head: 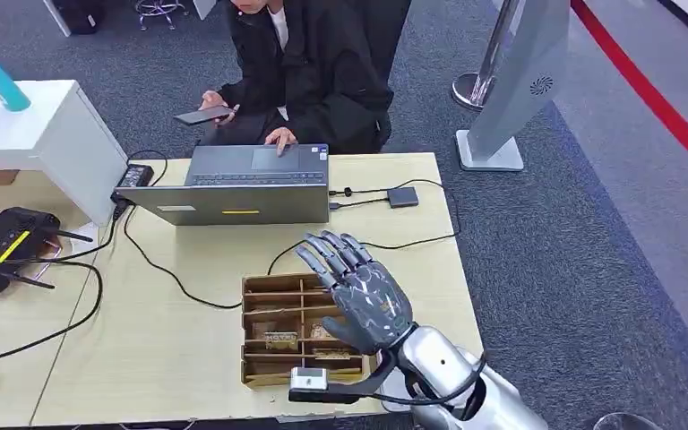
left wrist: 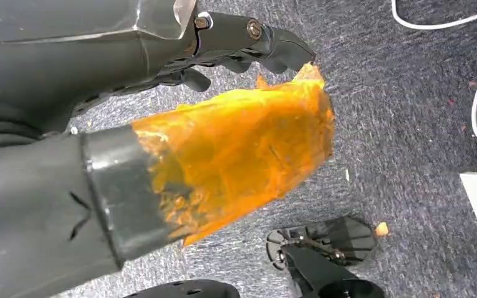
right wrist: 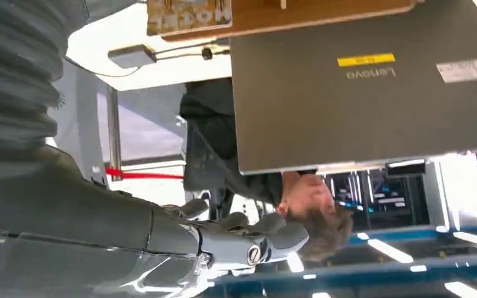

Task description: Pass the card to the sensor for recognition and then transmit it.

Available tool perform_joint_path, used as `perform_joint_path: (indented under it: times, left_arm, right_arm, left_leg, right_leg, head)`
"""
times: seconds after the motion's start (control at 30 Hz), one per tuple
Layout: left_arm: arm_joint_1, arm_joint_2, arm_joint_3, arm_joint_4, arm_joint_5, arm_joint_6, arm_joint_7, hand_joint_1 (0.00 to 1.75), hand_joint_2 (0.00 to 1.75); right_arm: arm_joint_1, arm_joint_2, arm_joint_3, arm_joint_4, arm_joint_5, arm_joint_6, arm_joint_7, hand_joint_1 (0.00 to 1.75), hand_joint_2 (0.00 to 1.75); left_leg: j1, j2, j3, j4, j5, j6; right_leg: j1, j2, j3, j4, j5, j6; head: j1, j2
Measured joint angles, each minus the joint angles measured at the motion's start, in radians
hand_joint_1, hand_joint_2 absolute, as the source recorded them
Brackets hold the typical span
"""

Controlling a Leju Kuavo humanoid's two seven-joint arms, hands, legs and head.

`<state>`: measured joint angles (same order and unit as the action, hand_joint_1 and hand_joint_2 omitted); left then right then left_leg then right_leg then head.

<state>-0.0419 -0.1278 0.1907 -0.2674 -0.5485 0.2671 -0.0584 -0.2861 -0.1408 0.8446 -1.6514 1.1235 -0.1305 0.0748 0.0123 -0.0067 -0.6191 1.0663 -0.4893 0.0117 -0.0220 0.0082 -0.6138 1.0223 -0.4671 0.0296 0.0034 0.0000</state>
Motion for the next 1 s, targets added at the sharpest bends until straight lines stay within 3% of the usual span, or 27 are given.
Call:
perform_joint_path:
  times: [0.4, 1.0]
  left_arm:
    - [0.000, 0.000, 0.024, -0.007, -0.016, -0.004, 0.000, 0.00, 0.00]
    - [0.000, -0.001, 0.051, -0.007, -0.030, -0.005, 0.000, 0.00, 0.00]
  right_arm:
    - [-0.017, 0.000, 0.020, 0.035, -0.053, 0.068, 0.030, 0.00, 1.75]
    - [-0.024, 0.000, 0.021, 0.065, -0.049, 0.079, 0.063, 0.00, 1.75]
  left_leg:
    - [0.000, 0.000, 0.000, 0.000, 0.000, 0.000]
    - [0.000, 0.000, 0.000, 0.000, 0.000, 0.000]
  right_leg:
    - [0.000, 0.000, 0.000, 0.000, 0.000, 0.000]
    - [0.000, 0.000, 0.000, 0.000, 0.000, 0.000]
  head:
    - [0.000, 0.000]
    - [0.000, 0.000]
